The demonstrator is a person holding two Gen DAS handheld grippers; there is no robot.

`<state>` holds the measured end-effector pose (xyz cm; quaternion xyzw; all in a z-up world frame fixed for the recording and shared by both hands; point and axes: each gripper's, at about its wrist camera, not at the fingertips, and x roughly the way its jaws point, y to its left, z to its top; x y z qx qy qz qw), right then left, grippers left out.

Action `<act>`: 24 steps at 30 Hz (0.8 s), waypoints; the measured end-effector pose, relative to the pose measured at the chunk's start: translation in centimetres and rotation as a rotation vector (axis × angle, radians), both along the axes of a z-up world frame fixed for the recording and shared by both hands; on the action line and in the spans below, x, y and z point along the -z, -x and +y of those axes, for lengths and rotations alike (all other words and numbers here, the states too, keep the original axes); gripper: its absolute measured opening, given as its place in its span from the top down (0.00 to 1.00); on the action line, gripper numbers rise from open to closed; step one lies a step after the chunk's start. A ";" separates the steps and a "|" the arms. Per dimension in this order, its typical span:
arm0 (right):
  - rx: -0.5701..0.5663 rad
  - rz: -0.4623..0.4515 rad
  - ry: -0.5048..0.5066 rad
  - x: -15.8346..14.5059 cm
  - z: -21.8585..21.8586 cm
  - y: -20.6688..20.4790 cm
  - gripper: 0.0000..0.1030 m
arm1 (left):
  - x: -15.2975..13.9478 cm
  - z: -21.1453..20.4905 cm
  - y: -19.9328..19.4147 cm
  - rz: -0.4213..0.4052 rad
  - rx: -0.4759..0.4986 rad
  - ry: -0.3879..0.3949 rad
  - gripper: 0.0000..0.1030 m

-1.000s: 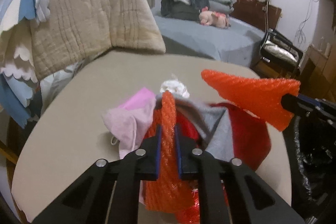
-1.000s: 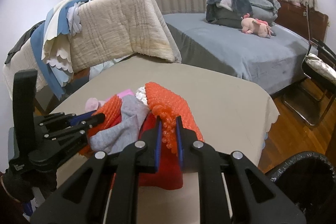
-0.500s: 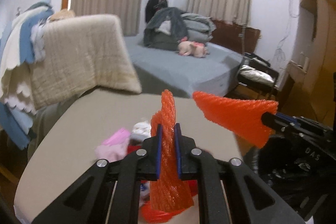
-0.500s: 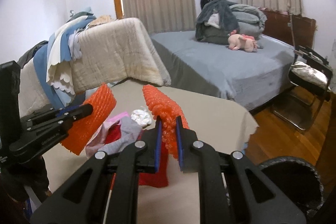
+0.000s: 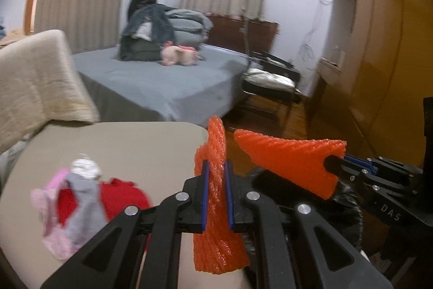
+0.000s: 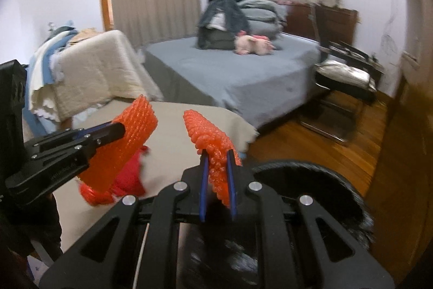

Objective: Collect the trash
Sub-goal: 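Carry both orange mesh nets over the bin and open both tools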

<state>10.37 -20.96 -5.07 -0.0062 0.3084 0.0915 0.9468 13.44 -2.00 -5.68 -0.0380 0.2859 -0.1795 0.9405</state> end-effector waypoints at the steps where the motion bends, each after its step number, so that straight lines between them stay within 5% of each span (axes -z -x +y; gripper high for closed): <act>1: 0.018 0.005 0.005 0.3 -0.8 0.4 0.88 | 0.2 -0.7 -0.2 0.004 0.012 0.000 0.90; 15: 0.243 0.108 0.023 5.3 -10.3 3.8 0.87 | 3.5 -11.6 -0.7 0.080 0.239 0.037 0.88; 17: 0.256 0.121 0.032 6.0 -10.7 4.0 0.84 | 3.9 -12.1 -0.7 0.097 0.257 0.054 0.77; 19: 0.265 0.136 0.037 6.6 -10.9 4.0 0.78 | 4.2 -12.0 -0.6 0.109 0.261 0.067 0.51; 24: 0.284 0.142 0.035 7.1 -11.1 4.0 0.48 | 3.9 -10.4 -0.5 0.110 0.235 0.064 0.40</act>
